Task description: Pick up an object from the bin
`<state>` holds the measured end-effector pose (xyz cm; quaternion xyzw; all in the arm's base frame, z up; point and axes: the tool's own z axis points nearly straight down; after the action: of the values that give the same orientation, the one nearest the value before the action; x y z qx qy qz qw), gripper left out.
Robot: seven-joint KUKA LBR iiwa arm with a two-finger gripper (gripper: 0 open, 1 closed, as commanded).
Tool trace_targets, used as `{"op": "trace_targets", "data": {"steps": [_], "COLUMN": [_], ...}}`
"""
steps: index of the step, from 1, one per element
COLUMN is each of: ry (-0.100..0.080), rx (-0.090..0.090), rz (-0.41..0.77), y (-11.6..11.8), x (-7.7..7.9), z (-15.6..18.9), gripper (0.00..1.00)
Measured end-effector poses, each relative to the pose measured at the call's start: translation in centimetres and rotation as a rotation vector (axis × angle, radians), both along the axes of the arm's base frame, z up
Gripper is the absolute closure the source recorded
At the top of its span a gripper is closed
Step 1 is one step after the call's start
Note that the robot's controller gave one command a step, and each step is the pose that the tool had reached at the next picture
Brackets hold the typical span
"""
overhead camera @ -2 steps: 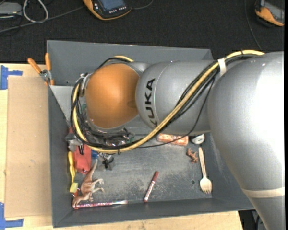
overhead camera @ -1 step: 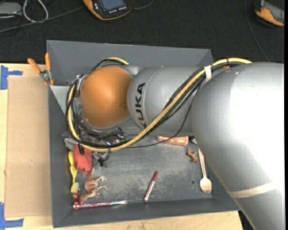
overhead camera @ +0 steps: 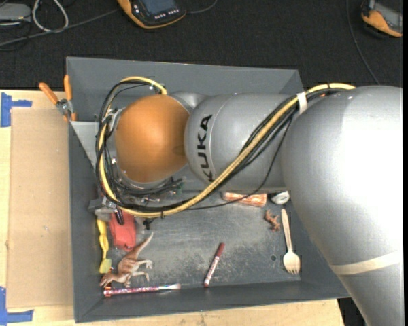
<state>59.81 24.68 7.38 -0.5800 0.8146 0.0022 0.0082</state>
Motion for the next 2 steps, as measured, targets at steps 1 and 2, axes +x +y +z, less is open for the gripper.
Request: {"op": "trace_targets", "data": {"steps": [1,2], "ry": [0.0,0.011], "rx": [0.001,-0.004], "rz": [-0.001,-0.002], "y": [0.0,-0.1], "x": [0.0,-0.4], "z": [0.1,3.5], "gripper": [1.0,1.0]}}
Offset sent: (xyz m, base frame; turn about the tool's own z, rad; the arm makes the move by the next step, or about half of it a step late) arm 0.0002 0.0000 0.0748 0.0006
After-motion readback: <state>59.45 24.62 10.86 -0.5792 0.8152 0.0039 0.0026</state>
